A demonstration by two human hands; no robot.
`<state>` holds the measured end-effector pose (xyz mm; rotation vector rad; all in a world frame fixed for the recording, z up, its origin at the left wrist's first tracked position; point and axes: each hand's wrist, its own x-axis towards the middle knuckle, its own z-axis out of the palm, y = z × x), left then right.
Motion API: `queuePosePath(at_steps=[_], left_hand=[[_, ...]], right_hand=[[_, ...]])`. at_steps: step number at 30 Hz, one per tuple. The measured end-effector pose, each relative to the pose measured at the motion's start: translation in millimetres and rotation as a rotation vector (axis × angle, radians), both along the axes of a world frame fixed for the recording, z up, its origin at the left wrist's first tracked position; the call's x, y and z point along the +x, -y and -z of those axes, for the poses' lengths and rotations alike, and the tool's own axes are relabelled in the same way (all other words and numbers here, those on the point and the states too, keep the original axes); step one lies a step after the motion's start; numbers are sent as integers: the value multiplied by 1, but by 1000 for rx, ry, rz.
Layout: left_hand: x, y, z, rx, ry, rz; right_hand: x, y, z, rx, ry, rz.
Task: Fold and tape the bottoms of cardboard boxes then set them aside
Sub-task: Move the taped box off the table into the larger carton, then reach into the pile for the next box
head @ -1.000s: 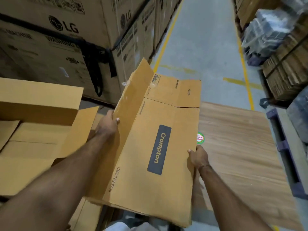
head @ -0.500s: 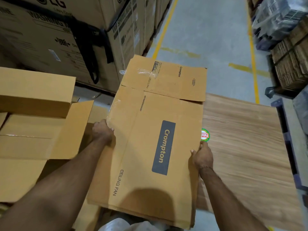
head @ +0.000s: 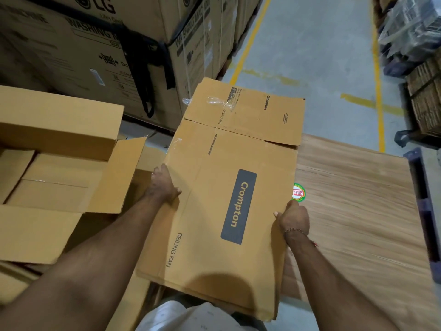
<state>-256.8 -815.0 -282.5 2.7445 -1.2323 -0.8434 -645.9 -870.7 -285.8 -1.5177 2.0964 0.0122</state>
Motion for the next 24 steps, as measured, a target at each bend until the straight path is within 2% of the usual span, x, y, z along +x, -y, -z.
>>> queuePosePath(at_steps=[2,5,8,13,19,24], left_hand=[[-10,-7,-7,-12,11,17],[-24,-24,-30,-94,-10,33],[-37,-61,-58,-185,-20,47],[-49,-140,-95,-330,61,36],[-37,-227,-131,-432,198,-206],[-7,-287,-131,-476,159,-446]], right_hand=[[-1,3,-4,41,-56,-82],[7,3,-12,80,-33,-109],[24,-13,-27,-44,6,-113],[60,-47,-64,-108,76,-305],[109,-81,-113,-219,147,-540],[155,-114,-147,-336,227,-701]])
